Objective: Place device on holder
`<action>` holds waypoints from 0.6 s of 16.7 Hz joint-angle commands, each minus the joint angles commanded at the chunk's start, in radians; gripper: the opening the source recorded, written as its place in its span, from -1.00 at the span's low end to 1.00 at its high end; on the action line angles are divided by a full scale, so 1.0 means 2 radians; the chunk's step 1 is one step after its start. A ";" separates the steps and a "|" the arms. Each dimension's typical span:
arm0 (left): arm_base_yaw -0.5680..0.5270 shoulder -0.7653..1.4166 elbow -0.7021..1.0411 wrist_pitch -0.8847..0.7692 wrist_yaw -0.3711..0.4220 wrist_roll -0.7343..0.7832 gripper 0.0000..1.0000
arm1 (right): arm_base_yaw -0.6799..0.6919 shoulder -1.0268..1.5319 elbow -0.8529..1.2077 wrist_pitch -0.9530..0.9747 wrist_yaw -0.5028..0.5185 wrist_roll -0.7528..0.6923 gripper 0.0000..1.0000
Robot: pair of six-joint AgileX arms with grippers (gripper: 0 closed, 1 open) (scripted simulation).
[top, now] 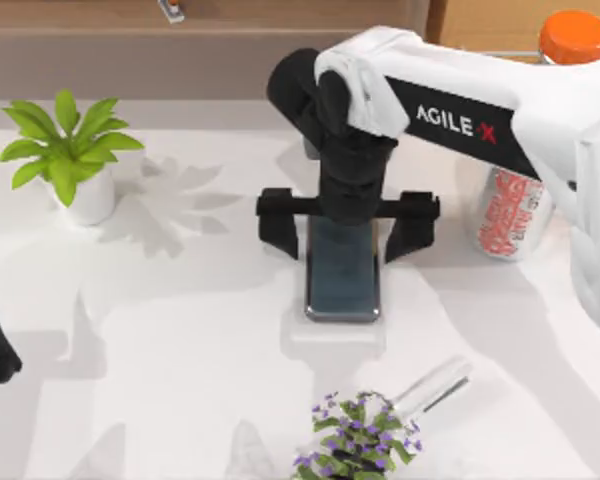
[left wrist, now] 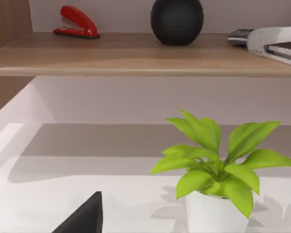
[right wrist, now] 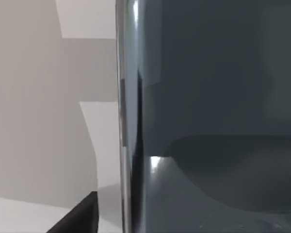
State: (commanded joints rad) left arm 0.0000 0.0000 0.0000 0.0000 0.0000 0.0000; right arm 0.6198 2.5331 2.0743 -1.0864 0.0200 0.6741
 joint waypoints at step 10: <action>0.000 0.000 0.000 0.000 0.000 0.000 1.00 | 0.000 0.000 0.000 0.000 0.000 0.000 -0.06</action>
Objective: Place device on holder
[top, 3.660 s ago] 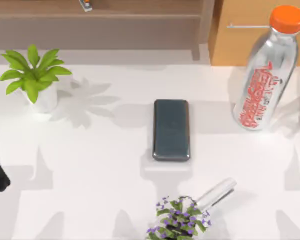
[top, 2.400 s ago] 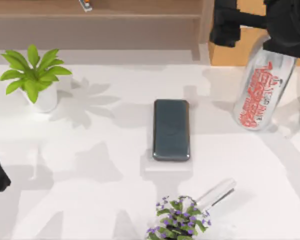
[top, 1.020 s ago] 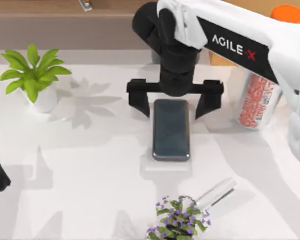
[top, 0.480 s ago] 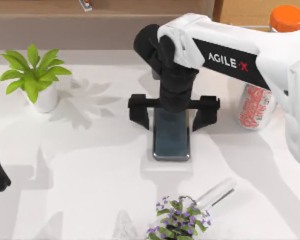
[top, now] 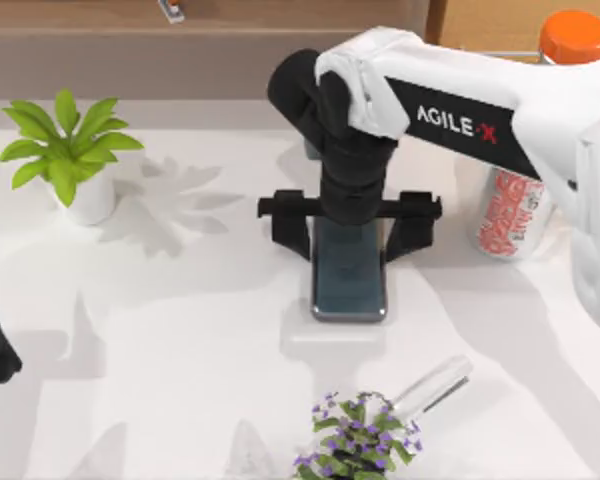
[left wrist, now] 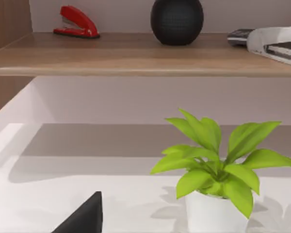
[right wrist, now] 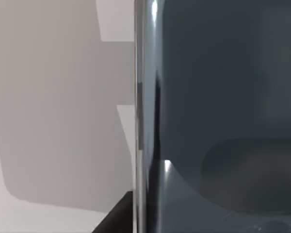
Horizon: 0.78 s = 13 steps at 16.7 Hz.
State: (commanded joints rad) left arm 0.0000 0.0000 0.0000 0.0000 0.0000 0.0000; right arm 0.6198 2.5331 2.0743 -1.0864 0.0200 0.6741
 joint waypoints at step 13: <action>0.000 0.000 0.000 0.000 0.000 0.000 1.00 | 0.000 0.000 0.000 0.000 0.000 0.000 -1.00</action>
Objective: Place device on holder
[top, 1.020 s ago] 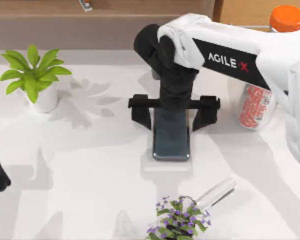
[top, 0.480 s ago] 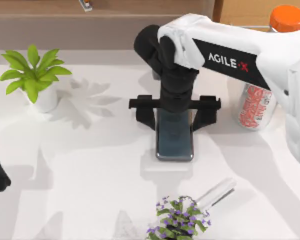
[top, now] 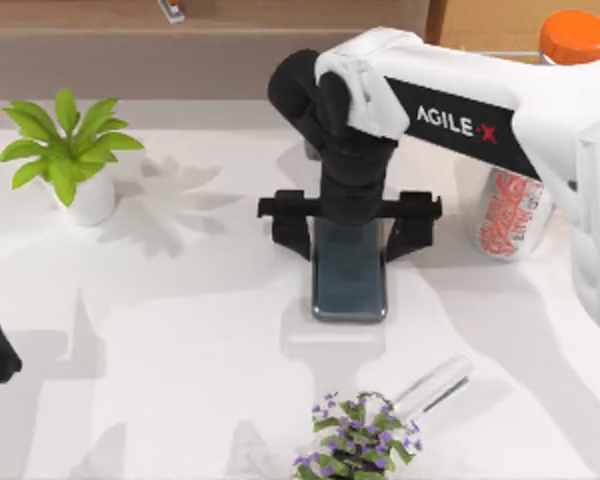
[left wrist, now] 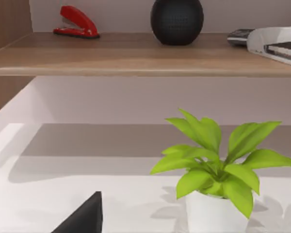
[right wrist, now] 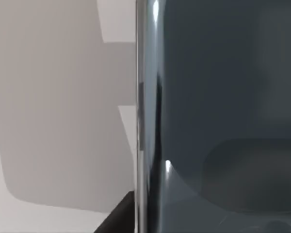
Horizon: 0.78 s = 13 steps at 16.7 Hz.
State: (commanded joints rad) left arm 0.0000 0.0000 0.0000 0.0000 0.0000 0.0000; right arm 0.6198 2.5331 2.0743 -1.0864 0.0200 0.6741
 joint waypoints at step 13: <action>0.000 0.000 0.000 0.000 0.000 0.000 1.00 | -0.001 -0.029 0.028 -0.039 0.010 -0.003 -1.00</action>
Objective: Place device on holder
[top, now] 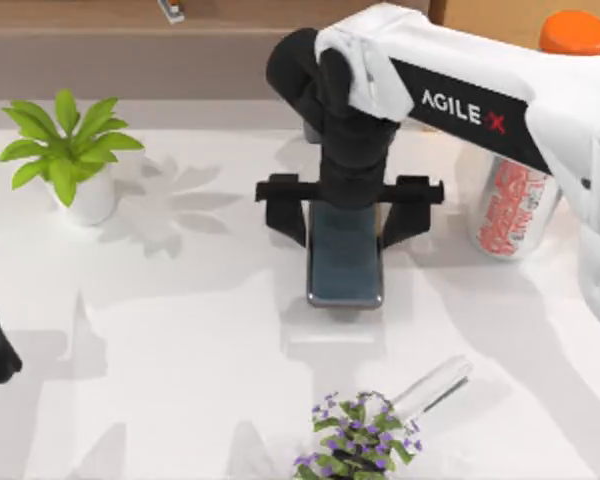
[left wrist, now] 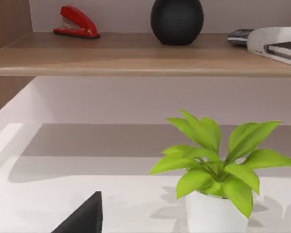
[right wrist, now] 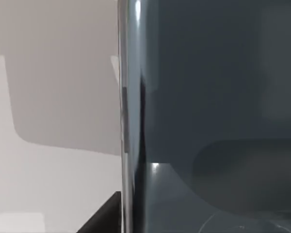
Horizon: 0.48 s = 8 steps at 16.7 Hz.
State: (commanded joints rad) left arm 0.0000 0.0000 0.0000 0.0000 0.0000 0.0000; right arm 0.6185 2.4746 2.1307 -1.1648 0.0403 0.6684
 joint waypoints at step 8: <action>0.000 0.000 0.000 0.000 0.000 0.000 1.00 | 0.001 -0.143 -0.007 0.108 0.077 -0.010 -1.00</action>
State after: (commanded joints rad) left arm 0.0000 0.0000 0.0000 0.0000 0.0000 0.0000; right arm 0.6209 2.1893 2.1171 -0.9492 0.1939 0.6490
